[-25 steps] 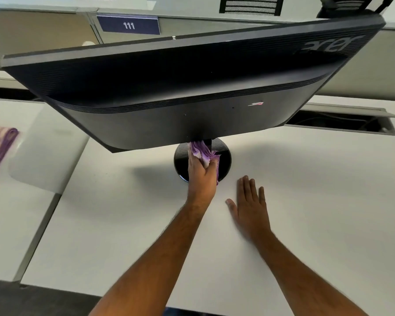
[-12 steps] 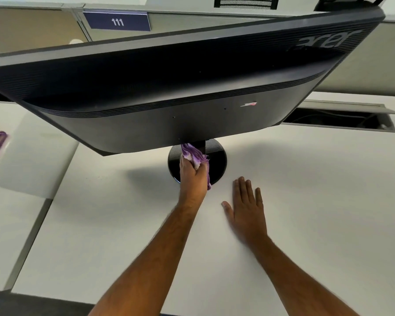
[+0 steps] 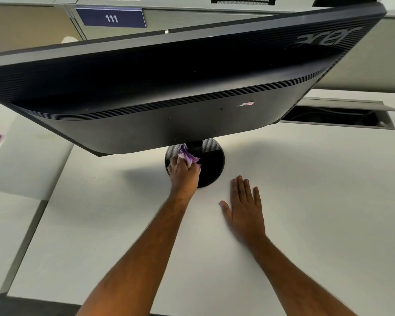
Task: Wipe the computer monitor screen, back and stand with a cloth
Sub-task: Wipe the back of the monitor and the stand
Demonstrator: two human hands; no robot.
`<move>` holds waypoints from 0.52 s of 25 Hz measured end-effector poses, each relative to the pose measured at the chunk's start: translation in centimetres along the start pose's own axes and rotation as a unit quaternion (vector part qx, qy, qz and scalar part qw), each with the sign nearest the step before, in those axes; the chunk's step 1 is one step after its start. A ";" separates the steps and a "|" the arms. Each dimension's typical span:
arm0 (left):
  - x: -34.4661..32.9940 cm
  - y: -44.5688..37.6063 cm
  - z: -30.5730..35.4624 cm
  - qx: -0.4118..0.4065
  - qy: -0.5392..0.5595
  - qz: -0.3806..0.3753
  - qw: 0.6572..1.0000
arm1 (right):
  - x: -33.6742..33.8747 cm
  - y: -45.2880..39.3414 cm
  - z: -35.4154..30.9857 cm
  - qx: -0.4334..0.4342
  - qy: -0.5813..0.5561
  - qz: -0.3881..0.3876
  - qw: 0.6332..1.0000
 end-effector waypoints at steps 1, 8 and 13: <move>0.1 -0.3 -0.5 0.013 -0.057 -0.008 0.998 | 0.0 0.0 -0.1 0.000 -0.002 0.001 1.000; 1.7 -1.4 -0.8 -0.019 -0.148 -0.016 0.989 | 0.1 0.1 0.0 0.002 -0.004 0.011 1.000; 1.0 0.1 -2.7 0.025 -0.144 -0.066 0.987 | 0.1 0.0 0.0 0.001 0.003 0.013 1.000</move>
Point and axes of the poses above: each hand's wrist, its own y-axis away from the middle knuckle, its own x-axis out of the back of the hand, z = x × y, the point moved 10 cm from there along -y, towards the middle knuckle, and after that the axes turned 8 degrees about -z, right-handed, at the moved point
